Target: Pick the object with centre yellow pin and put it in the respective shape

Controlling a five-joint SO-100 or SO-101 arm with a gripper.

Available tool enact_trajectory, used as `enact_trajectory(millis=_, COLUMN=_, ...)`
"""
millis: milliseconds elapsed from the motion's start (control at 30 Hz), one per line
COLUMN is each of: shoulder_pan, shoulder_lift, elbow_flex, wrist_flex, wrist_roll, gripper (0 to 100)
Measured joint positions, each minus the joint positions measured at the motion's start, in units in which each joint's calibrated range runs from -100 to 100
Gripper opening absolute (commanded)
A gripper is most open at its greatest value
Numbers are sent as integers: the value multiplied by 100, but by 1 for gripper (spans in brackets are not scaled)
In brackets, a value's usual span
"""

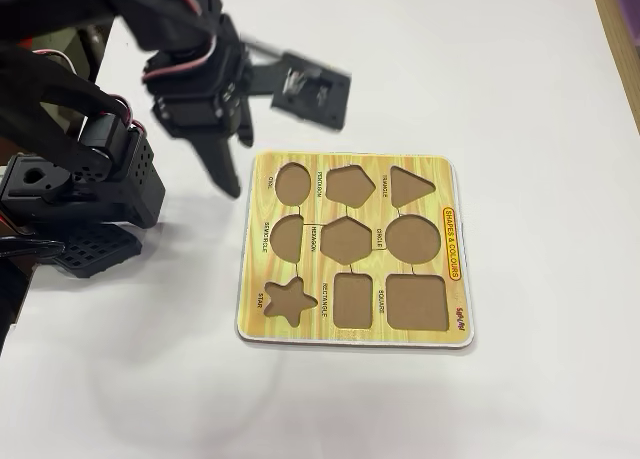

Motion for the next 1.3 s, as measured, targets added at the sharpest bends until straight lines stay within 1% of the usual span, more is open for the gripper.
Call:
enact_trajectory(millis=133, shoulder_pan=-702, shoulder_lift=662, elbow_flex=-405, wrist_flex=-154, wrist_roll=-10, gripper=23)
enact_trajectory(millis=400, shoulder_pan=-2002, shoulder_lift=1856, elbow_flex=-1034, wrist_flex=-951, wrist_roll=-10, gripper=22)
enact_trajectory(millis=633, shoulder_pan=-2900, shoulder_lift=2895, elbow_flex=-2068, wrist_flex=-1020, wrist_roll=-10, gripper=22)
enact_trajectory(millis=900, shoulder_pan=-3761, shoulder_lift=4089, elbow_flex=-3174, wrist_flex=-1020, wrist_roll=-10, gripper=22)
enact_trajectory(millis=1300, shoulder_pan=-4546, shoulder_lift=5627, elbow_flex=-4658, wrist_flex=-1037, wrist_roll=-10, gripper=22)
